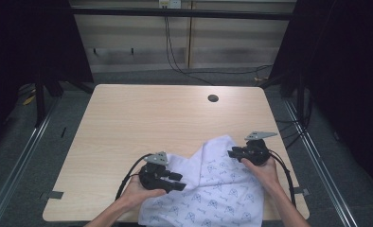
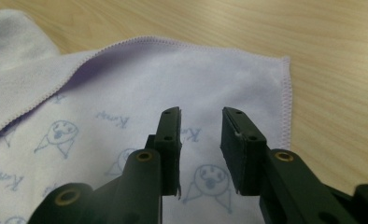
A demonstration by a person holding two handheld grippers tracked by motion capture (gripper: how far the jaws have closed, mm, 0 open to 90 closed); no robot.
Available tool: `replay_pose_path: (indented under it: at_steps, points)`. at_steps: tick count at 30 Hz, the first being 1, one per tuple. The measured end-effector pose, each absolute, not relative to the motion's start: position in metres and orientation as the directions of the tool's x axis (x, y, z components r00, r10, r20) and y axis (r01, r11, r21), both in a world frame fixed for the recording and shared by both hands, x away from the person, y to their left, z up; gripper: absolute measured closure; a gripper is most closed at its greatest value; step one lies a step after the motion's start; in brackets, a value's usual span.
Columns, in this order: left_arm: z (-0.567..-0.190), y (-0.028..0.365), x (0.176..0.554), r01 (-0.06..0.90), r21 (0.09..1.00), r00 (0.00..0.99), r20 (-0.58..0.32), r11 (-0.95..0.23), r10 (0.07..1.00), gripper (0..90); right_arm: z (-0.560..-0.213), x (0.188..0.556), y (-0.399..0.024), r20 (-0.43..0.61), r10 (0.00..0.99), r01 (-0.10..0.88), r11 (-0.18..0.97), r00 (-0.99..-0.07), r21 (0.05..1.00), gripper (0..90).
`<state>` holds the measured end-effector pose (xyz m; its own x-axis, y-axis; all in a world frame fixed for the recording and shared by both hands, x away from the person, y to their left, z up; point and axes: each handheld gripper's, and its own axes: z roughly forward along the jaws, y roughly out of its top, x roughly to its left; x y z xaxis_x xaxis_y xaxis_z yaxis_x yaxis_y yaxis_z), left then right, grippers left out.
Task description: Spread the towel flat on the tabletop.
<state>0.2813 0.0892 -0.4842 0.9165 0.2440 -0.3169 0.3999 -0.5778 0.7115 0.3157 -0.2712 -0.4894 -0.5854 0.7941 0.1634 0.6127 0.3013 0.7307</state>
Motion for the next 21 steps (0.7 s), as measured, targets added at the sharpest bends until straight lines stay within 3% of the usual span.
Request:
replay_pose_path:
  at_steps: [2,6,21]
  points:
    - [-0.491,0.089,0.281,0.395,0.701,0.919,-0.304,-0.594,0.252,59.2,-0.489,0.315,-0.271,0.168,0.793,0.613,0.298,-0.586,0.732,67.4]
    - [-0.490,0.094,0.283,0.378,0.727,0.925,-0.269,-0.573,0.268,83.3,-0.486,0.317,-0.275,0.171,0.798,0.601,0.275,-0.578,0.751,63.5]
    - [-0.471,0.136,0.306,0.452,0.797,0.874,-0.306,-0.401,0.377,84.8,-0.501,0.375,-0.264,0.163,0.834,0.632,0.256,-0.527,0.732,55.2]
